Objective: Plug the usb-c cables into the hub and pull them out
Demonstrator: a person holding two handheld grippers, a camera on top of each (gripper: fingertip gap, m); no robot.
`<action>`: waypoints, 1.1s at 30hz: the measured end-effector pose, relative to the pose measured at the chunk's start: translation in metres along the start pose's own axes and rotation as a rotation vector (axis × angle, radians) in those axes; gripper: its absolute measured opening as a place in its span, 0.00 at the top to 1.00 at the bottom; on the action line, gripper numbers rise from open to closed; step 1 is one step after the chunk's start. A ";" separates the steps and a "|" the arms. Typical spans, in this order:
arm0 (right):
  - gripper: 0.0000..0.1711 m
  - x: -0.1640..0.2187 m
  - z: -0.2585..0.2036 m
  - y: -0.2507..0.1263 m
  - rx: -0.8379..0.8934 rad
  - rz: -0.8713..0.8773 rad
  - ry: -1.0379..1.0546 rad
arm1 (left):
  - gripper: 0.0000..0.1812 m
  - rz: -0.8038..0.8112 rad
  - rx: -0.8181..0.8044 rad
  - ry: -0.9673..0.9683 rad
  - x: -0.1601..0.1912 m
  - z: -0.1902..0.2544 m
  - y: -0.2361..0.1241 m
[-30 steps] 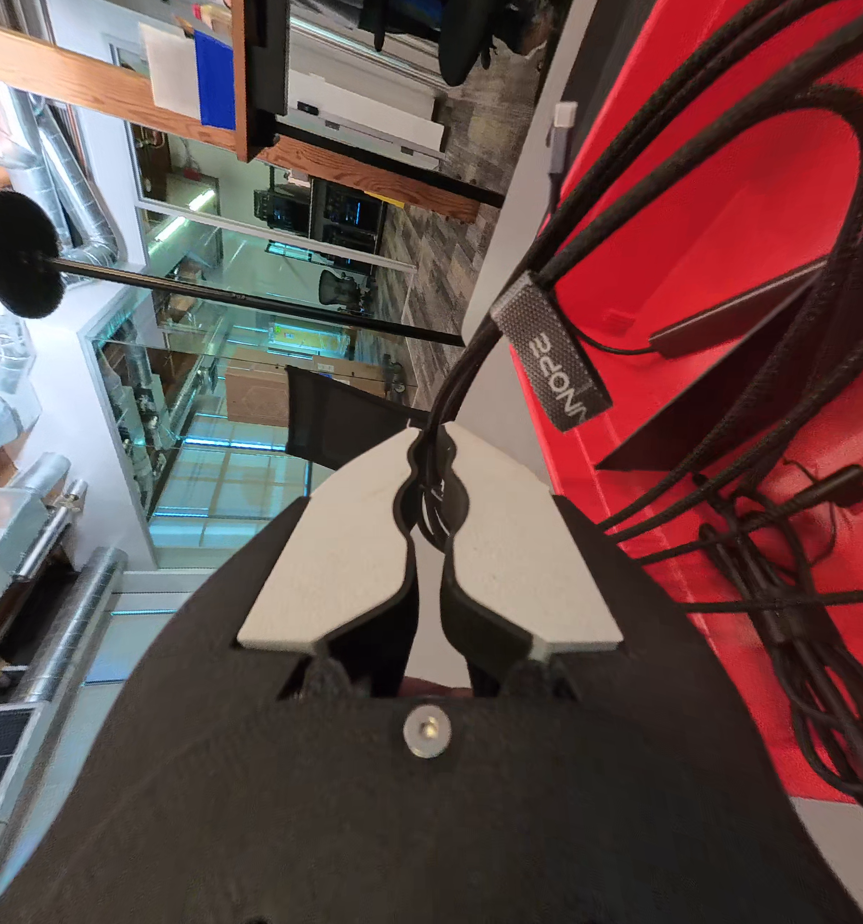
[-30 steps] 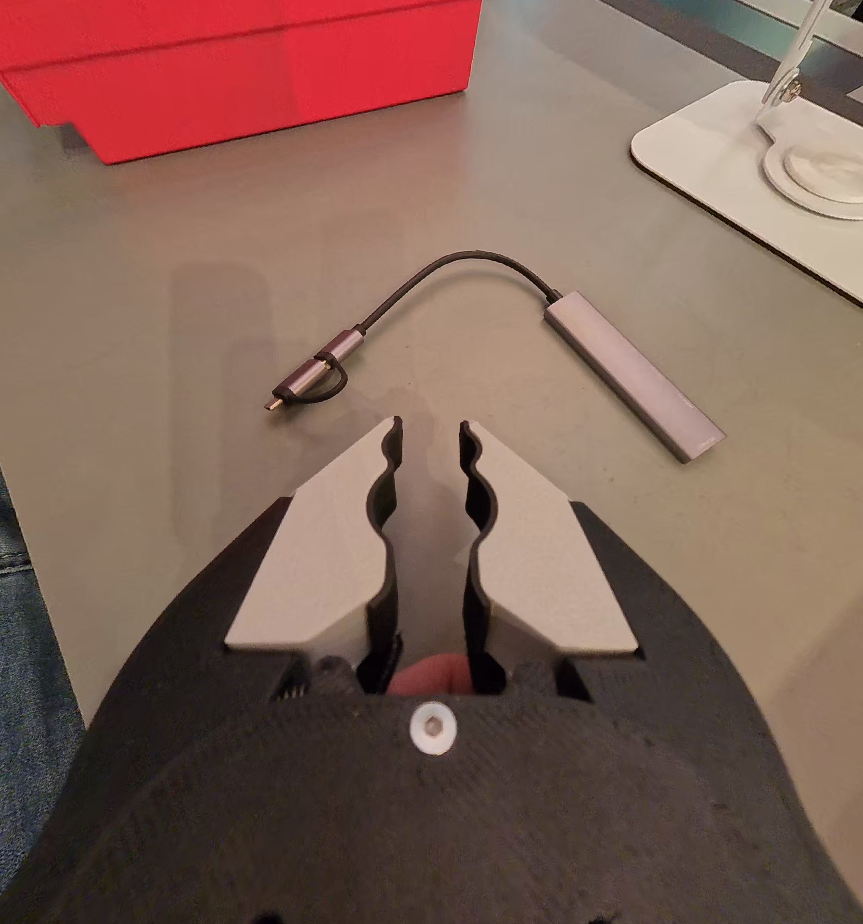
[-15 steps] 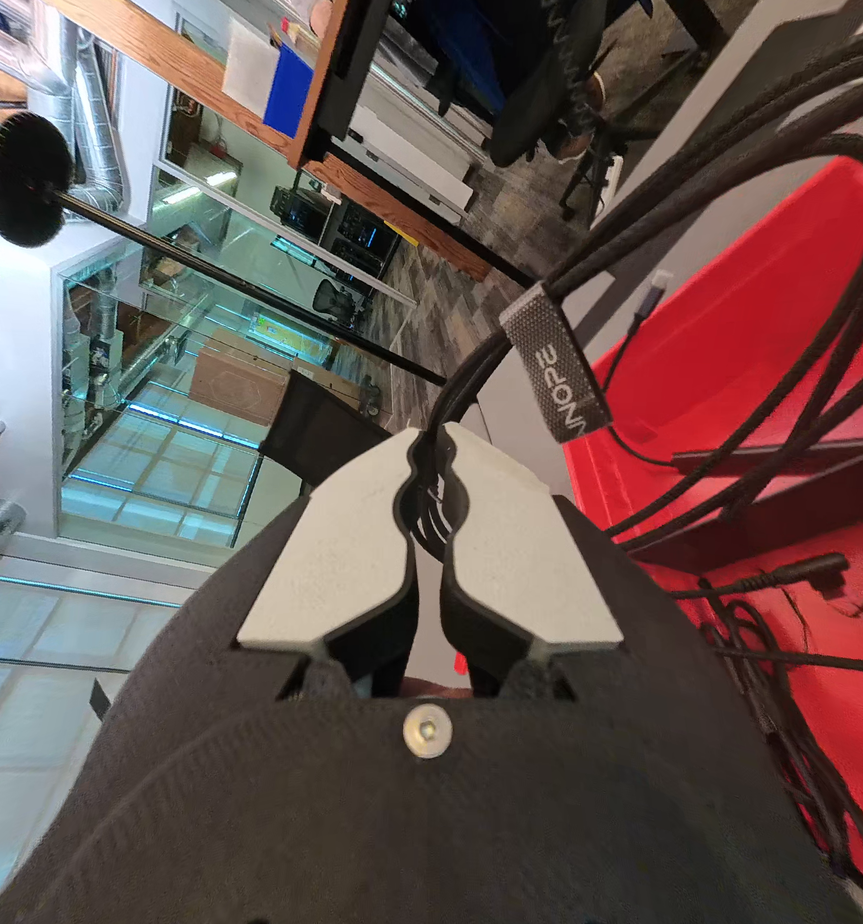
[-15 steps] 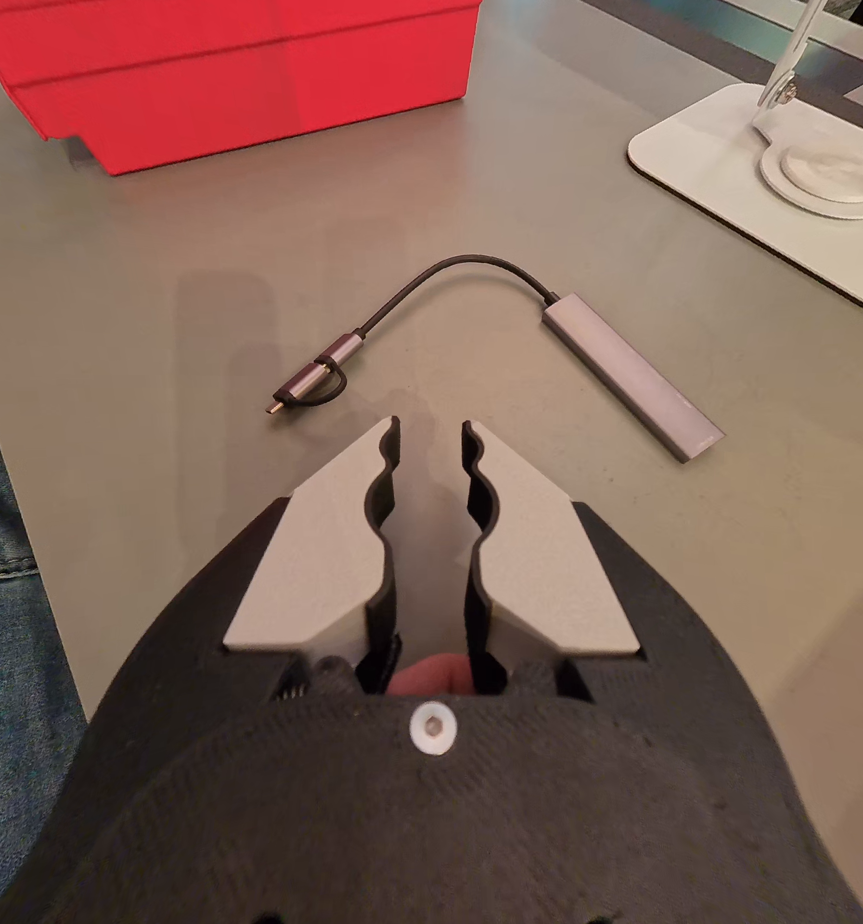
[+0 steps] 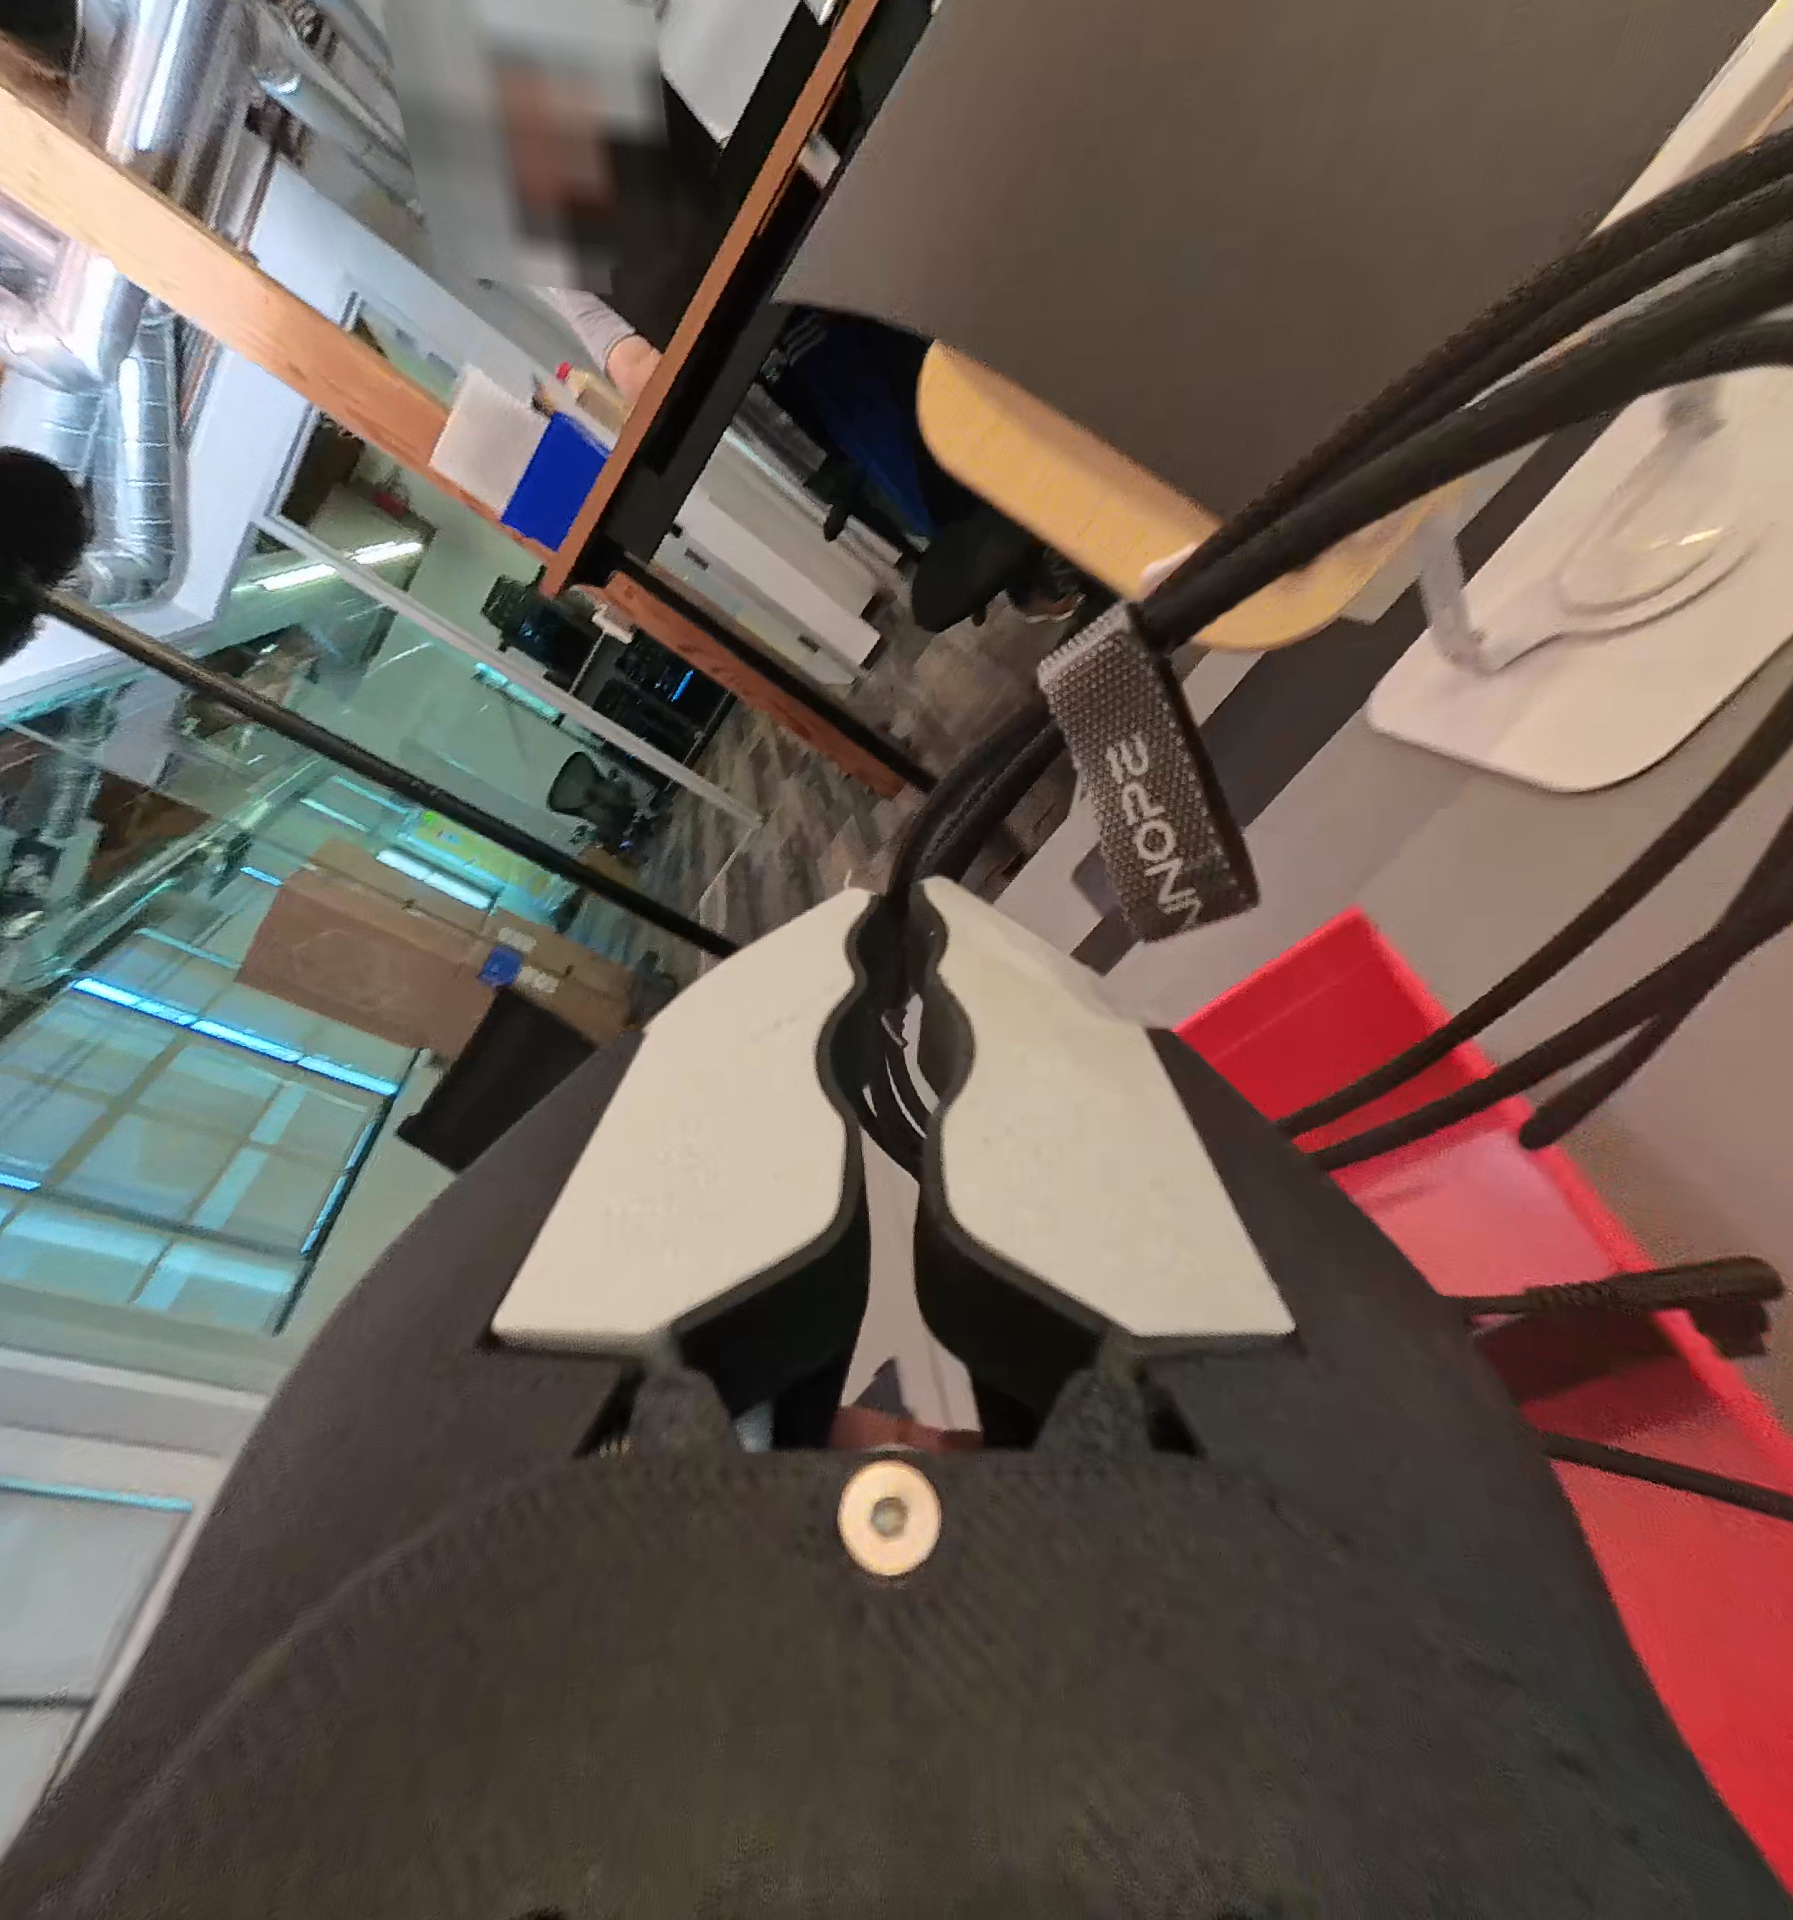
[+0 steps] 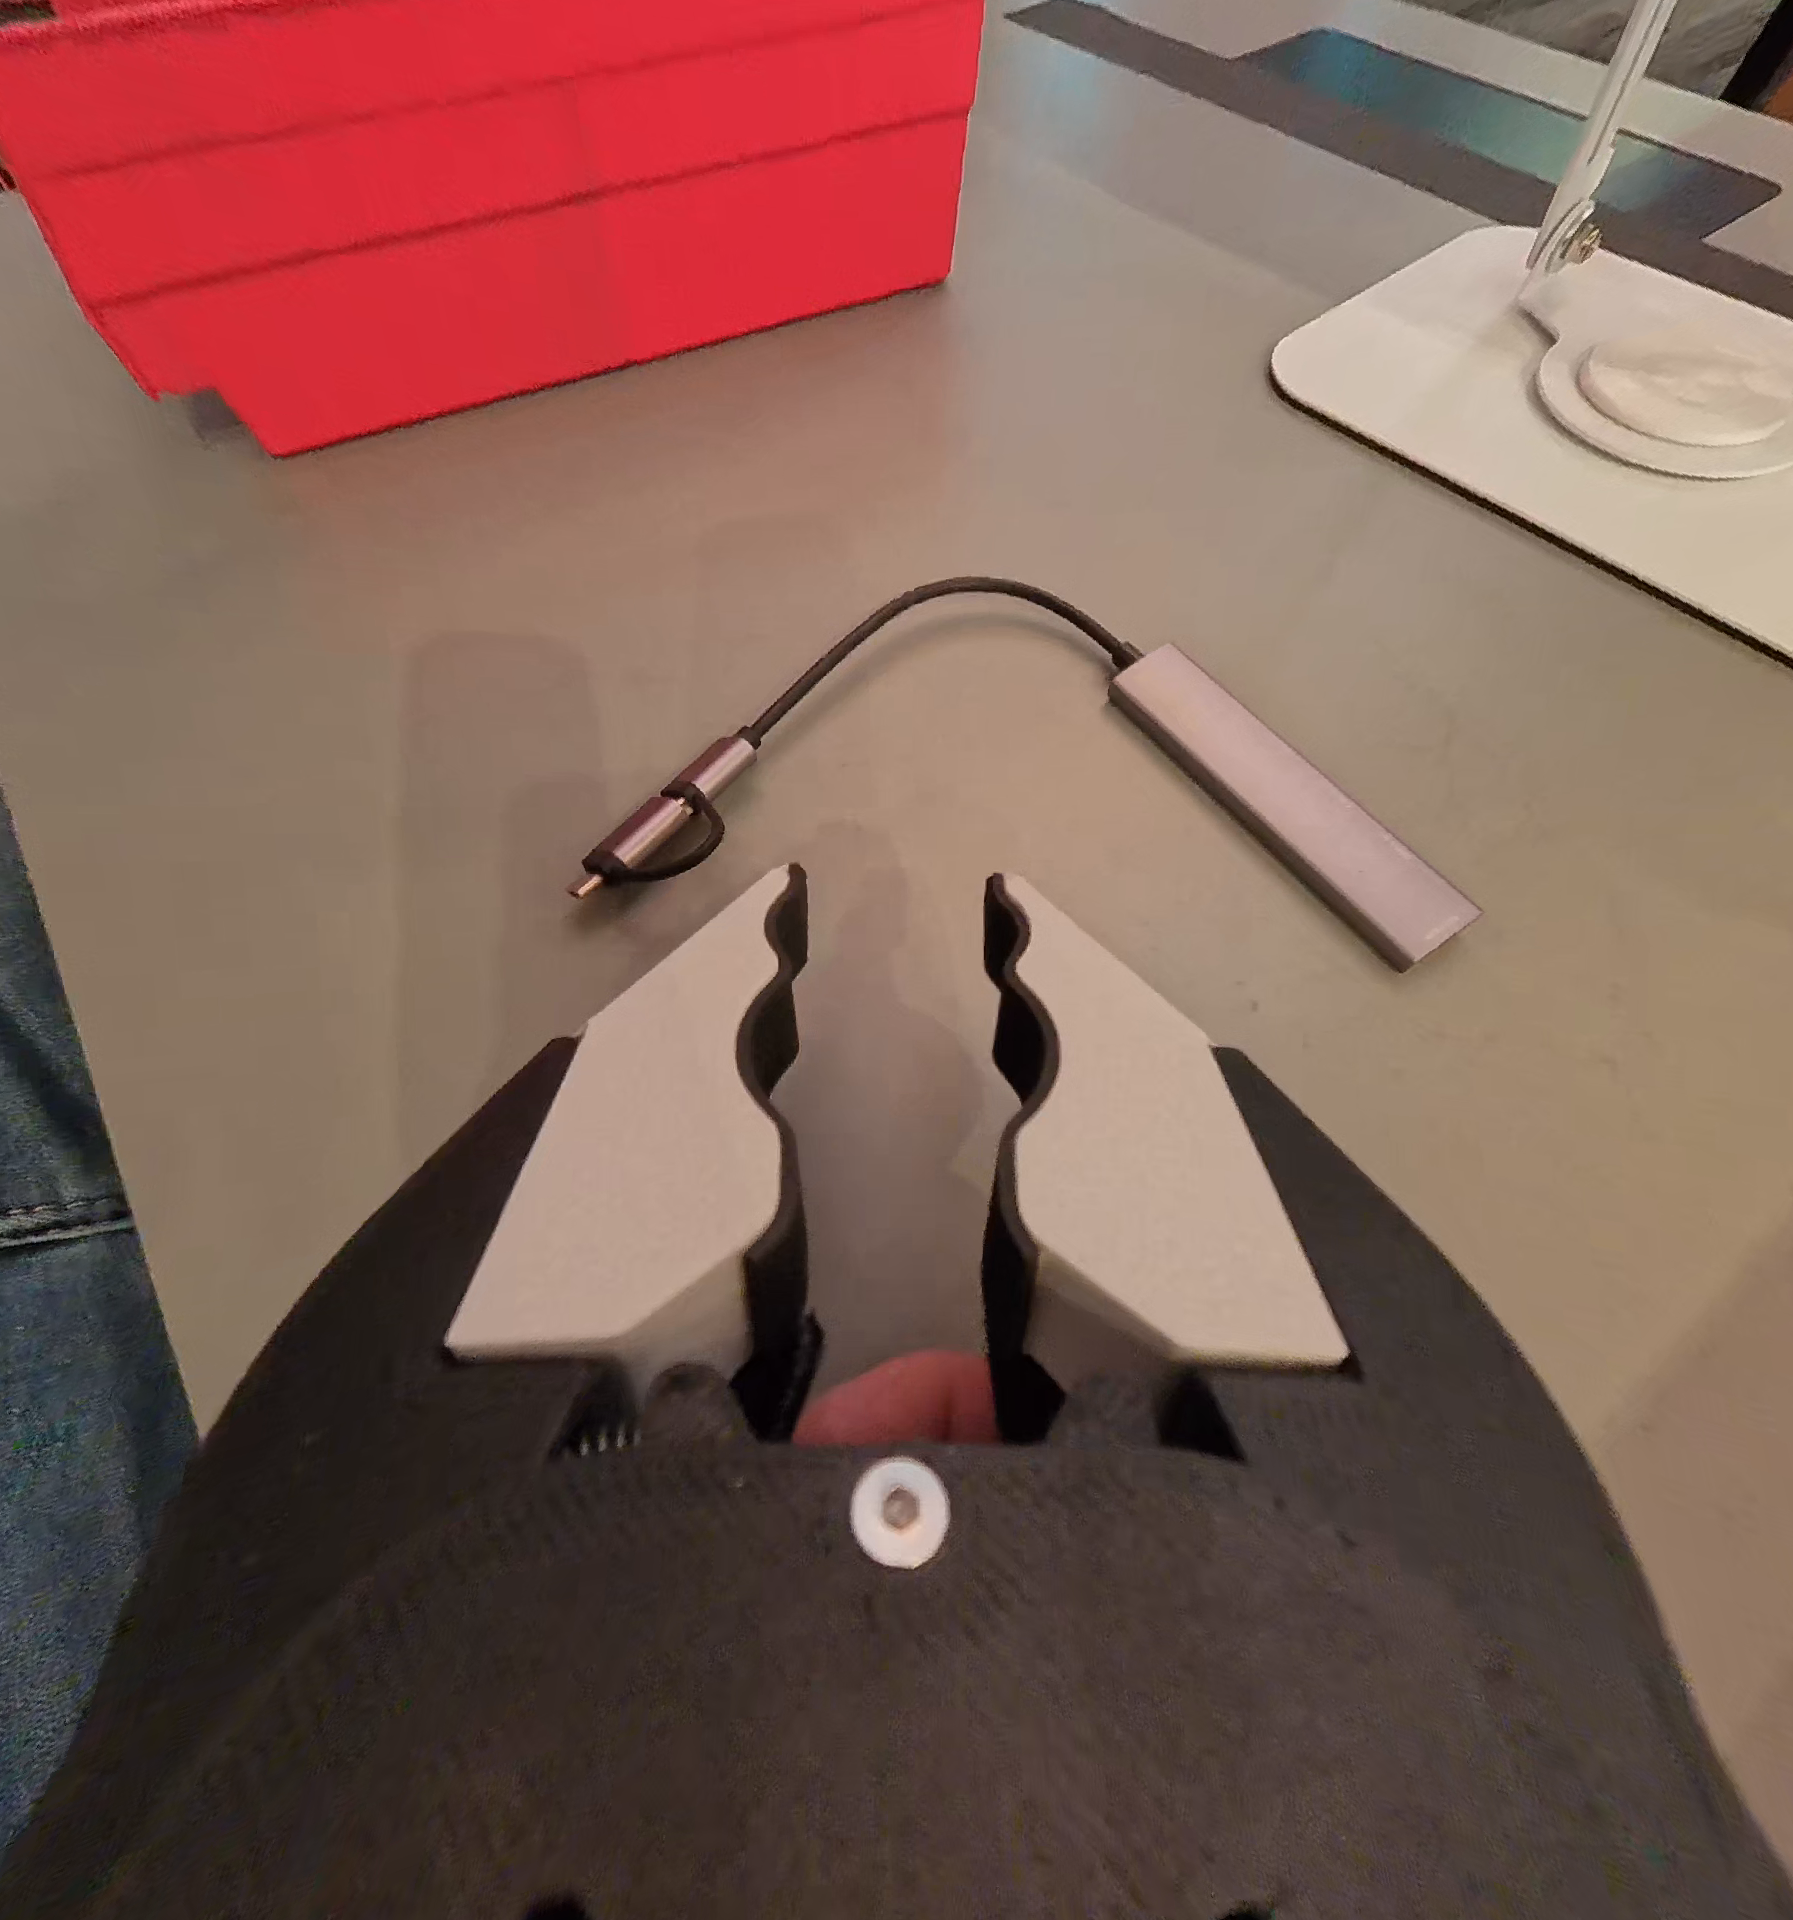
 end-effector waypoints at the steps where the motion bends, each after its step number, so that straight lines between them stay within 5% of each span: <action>1: 0.81 -0.002 -0.001 -0.001 -0.003 0.009 0.005 | 0.98 0.010 0.020 -0.016 -0.006 0.008 0.005; 10: 0.81 -0.010 0.012 -0.015 0.037 0.012 -0.019 | 0.99 -0.044 0.210 -0.117 -0.027 0.115 0.042; 19: 0.80 -0.003 0.019 -0.017 0.067 -0.039 -0.107 | 0.98 -0.297 0.339 -0.117 0.024 0.208 0.056; 23: 0.80 0.000 0.014 -0.014 0.056 -0.074 -0.166 | 0.97 -0.367 0.416 -0.137 0.042 0.225 0.056; 29: 0.78 0.000 0.010 -0.008 0.049 -0.102 -0.208 | 0.76 -0.428 0.518 -0.232 0.054 0.225 0.048; 33: 0.78 0.001 0.020 -0.004 0.078 -0.121 -0.220 | 0.74 -0.421 0.569 -0.232 0.053 0.223 0.035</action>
Point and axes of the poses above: each gripper's, where its closed fingertips meet, y out along the fingers, x out of its underside, z = x × y across the jaws, the point moved 2 cm from there along -y, back along the fingers, and after that the axes turned 13 degrees about z, right-handed, at the moved point
